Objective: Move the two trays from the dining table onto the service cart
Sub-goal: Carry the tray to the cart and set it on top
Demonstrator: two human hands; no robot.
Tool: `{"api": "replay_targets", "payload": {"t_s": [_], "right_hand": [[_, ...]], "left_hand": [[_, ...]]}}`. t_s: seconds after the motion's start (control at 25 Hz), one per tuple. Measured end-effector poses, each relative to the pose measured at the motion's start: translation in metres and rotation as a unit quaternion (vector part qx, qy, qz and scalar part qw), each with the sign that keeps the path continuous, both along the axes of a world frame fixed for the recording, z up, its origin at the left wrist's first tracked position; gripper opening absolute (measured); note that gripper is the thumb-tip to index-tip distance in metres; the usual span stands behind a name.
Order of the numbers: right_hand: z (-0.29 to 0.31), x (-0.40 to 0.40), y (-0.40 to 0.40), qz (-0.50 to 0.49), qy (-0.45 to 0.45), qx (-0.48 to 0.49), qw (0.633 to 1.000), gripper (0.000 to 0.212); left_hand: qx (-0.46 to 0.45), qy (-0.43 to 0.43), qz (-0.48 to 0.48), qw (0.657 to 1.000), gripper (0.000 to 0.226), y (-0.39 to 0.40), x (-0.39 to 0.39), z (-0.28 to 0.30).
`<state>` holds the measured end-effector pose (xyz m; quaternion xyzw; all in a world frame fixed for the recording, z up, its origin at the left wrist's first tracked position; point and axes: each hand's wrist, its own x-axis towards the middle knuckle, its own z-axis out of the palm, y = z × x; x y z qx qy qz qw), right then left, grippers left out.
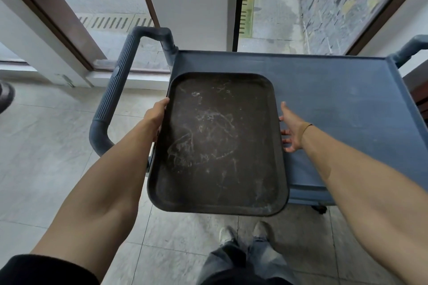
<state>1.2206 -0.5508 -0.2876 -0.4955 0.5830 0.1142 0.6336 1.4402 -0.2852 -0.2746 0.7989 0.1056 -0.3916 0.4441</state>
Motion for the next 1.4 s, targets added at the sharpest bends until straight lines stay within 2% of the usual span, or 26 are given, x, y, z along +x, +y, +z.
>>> {"api": "replay_targets", "payload": {"t_s": [0.44,0.56,0.68,0.76,0.92,1.04,1.2,1.4], "right_hand": [[-0.001,-0.004,0.007,0.033,0.002,-0.025,0.999,0.074],[0.001,0.0,0.011,0.084,0.022,-0.116,0.989,0.076],[0.006,0.009,0.012,0.208,0.035,-0.294,0.932,0.07],[0.015,0.016,0.017,0.272,0.019,-0.35,0.896,0.067],[0.041,0.035,0.026,0.369,-0.02,-0.455,0.81,0.068],[0.066,0.044,0.031,0.407,-0.039,-0.51,0.757,0.07],[0.094,0.046,0.038,0.464,-0.069,-0.555,0.687,0.079],[0.12,0.036,0.051,0.516,-0.125,-0.601,0.597,0.087]], "left_hand": [[0.024,-0.012,-0.027,0.999,0.068,0.009,0.005,-0.009],[0.022,-0.036,-0.021,0.999,0.071,0.013,0.001,-0.009],[-0.001,-0.091,-0.004,0.996,0.075,0.017,-0.003,-0.001],[0.003,-0.144,-0.018,0.989,0.076,0.021,-0.007,0.008],[0.067,-0.263,-0.094,0.958,0.073,0.041,-0.018,0.033],[0.109,-0.336,-0.112,0.929,0.077,0.055,-0.034,0.058],[0.217,-0.43,-0.149,0.864,0.081,0.078,-0.067,0.083],[0.268,-0.457,-0.095,0.843,0.078,0.103,-0.119,0.097]]}}
